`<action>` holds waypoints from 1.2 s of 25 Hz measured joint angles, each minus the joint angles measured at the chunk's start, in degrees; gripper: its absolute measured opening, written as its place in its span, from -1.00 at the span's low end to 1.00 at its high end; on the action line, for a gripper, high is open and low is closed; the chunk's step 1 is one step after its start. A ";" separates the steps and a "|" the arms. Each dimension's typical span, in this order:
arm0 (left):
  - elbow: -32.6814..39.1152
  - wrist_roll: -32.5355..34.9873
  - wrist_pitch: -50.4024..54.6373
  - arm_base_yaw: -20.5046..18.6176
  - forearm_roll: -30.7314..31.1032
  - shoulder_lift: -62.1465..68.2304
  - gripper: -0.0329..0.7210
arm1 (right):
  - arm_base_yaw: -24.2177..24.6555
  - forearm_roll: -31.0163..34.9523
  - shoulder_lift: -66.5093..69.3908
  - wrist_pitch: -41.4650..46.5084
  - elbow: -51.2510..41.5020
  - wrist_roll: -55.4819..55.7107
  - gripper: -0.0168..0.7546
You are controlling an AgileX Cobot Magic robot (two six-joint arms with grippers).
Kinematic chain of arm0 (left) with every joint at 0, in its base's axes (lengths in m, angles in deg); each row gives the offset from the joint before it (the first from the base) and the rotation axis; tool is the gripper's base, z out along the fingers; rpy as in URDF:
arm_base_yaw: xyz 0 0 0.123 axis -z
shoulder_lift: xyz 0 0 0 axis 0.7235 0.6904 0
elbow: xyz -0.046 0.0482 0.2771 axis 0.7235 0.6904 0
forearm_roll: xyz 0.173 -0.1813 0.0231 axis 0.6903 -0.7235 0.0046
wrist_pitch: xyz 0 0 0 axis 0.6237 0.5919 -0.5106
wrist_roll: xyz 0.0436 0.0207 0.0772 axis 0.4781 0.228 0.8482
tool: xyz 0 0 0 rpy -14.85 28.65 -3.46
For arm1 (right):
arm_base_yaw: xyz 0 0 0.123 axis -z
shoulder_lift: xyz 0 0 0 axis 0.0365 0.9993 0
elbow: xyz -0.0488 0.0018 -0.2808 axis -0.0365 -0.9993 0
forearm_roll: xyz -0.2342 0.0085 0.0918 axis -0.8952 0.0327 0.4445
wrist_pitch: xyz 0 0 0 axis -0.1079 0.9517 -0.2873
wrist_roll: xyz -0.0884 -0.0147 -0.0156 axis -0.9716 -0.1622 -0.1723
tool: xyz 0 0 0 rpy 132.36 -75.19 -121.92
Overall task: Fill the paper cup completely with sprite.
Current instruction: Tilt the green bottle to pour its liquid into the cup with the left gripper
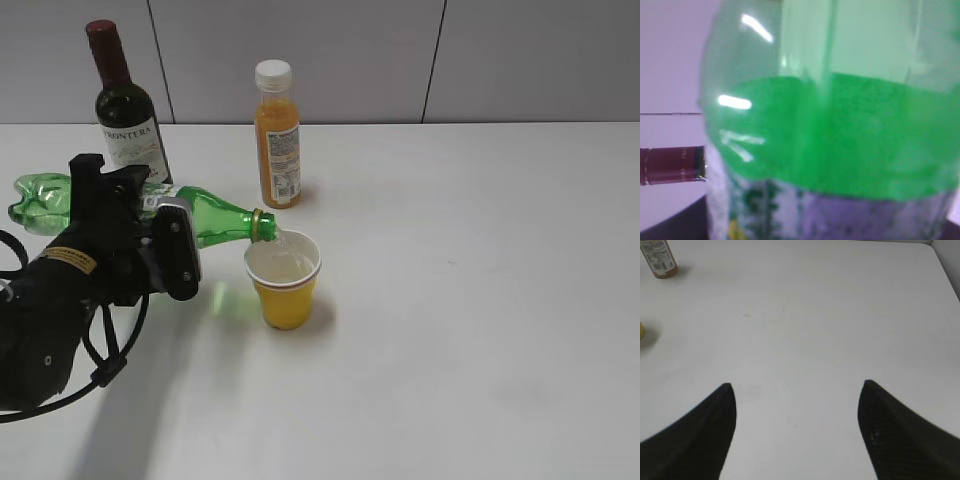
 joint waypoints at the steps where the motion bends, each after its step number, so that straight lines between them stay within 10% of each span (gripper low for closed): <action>1: 0.00 0.02 0.00 0.00 0.00 0.00 0.32 | 0.00 0.00 0.00 0.00 0.00 0.00 0.56; 30: 0.00 2.33 -0.35 0.00 -1.03 0.00 0.32 | 0.00 0.00 0.00 0.00 0.00 0.00 0.56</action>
